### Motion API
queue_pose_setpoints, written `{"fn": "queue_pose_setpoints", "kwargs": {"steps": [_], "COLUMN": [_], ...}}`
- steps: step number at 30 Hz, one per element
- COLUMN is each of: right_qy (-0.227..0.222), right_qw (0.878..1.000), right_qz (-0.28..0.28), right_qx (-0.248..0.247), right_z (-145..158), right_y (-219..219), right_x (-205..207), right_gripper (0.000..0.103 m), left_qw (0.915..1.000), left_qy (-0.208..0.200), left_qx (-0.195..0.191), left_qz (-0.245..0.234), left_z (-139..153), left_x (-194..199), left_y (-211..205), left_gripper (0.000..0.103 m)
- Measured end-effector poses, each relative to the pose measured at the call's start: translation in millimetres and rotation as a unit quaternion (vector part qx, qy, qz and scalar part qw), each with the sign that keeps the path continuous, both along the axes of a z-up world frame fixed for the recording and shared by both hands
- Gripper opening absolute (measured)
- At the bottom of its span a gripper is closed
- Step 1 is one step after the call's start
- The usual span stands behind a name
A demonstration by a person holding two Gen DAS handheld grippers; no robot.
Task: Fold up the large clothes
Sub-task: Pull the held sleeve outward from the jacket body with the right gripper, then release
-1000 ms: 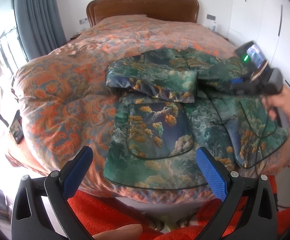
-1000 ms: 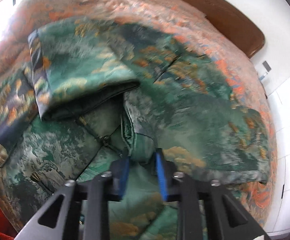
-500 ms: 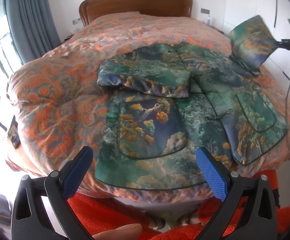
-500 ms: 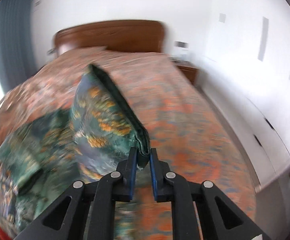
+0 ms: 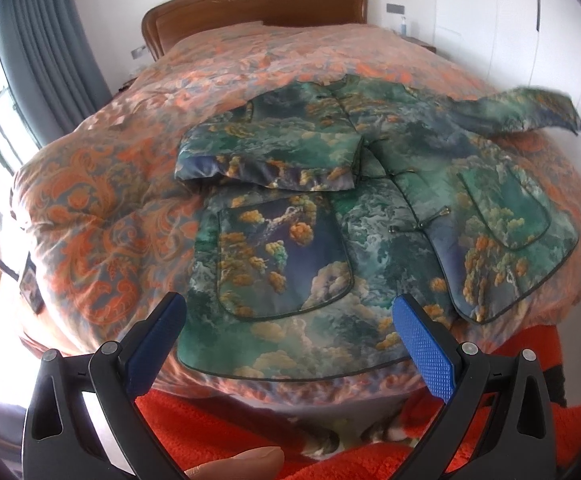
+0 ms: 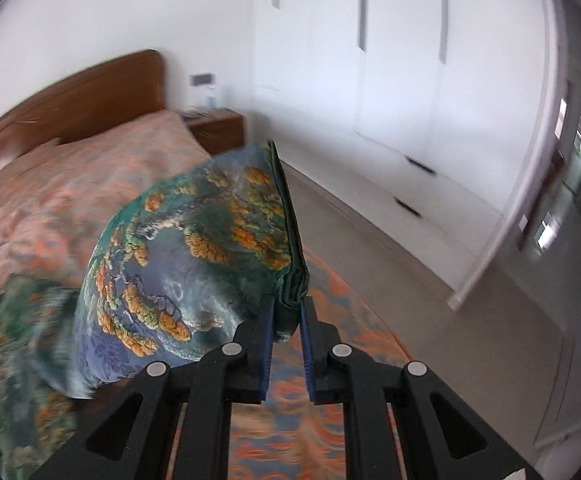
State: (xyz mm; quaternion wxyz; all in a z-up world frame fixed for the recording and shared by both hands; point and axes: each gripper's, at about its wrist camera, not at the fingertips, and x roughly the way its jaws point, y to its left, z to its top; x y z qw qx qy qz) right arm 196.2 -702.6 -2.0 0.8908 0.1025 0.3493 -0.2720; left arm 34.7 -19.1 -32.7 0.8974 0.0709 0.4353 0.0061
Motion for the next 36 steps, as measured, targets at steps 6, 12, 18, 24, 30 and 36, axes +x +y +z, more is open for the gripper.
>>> {"fn": "queue_pose_setpoints", "kwargs": {"steps": [6,12,18,24,30,36], "right_qy": [0.038,0.054,0.04,0.038,0.054,0.061], "right_qw": [0.995,0.991,0.992,0.992,0.992,0.991], "right_qz": [-0.049,-0.068,-0.085,-0.087,-0.087,-0.091], "right_qx": [0.072,0.103,0.09,0.077,0.07,0.074], "right_z": [-72,-115,-110,-97,-99,-105], "right_y": [-51,-54,-52,-53,-54,-58], "right_x": [-17,-33,-36,-33,-32,-38], "right_gripper": [0.013,0.013,0.012,0.011,0.01,0.01], "left_qw": [1.0,0.9998,0.9998,0.9998,0.9997,0.9995], "left_qy": [0.003,0.01,0.009,0.009,0.001,0.002], "left_qx": [0.008,0.013,0.017,0.017,0.022,0.025], "left_qz": [-0.002,-0.01,-0.01,-0.01,-0.014,-0.017], "left_z": [1,-3,-2,-2,2,2], "left_x": [0,3,3,4,3,3], "left_y": [-3,-6,-6,-5,-6,-9], "left_gripper": [0.103,0.103,0.103,0.103,0.103,0.103]}}
